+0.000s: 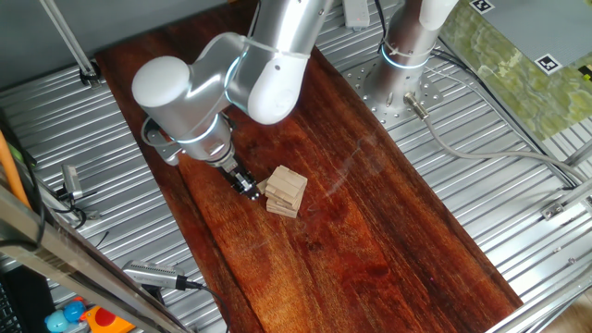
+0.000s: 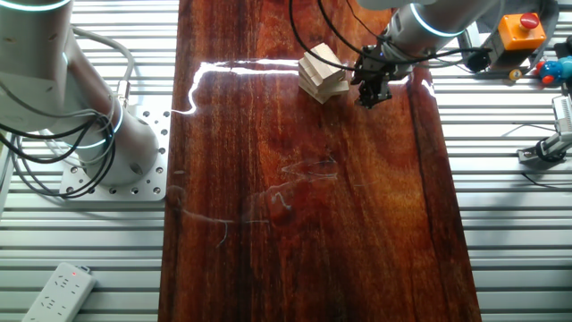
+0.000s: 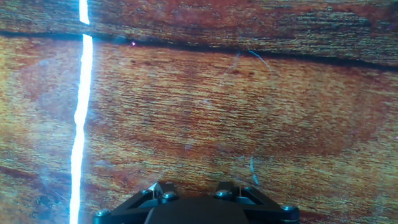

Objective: Play Jenga

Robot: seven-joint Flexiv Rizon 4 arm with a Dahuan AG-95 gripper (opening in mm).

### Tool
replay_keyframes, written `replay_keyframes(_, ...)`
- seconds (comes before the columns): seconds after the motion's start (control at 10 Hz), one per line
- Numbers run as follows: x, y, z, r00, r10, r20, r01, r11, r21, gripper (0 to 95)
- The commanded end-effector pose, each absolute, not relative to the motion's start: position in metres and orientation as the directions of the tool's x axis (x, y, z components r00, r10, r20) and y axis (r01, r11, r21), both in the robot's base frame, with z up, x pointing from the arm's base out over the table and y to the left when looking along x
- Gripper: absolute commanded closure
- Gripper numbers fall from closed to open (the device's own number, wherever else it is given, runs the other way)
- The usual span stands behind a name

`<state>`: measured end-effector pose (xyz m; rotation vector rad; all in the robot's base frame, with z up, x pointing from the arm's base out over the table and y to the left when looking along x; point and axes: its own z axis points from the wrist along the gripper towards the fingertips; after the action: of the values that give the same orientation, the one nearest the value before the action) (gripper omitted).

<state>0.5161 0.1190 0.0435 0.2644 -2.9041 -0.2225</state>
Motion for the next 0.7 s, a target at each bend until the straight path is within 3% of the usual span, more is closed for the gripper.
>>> replay_keyframes(0.1, 0.514, 0.113, 0.044, -0.959, -0.202, 0.2, -0.169, 0.971, 0.169, 57.0)
replay_keyframes(0.7, 0.508, 0.1, 0.045, -0.955, -0.223, 0.196, -0.19, 0.966, 0.173, 57.0)
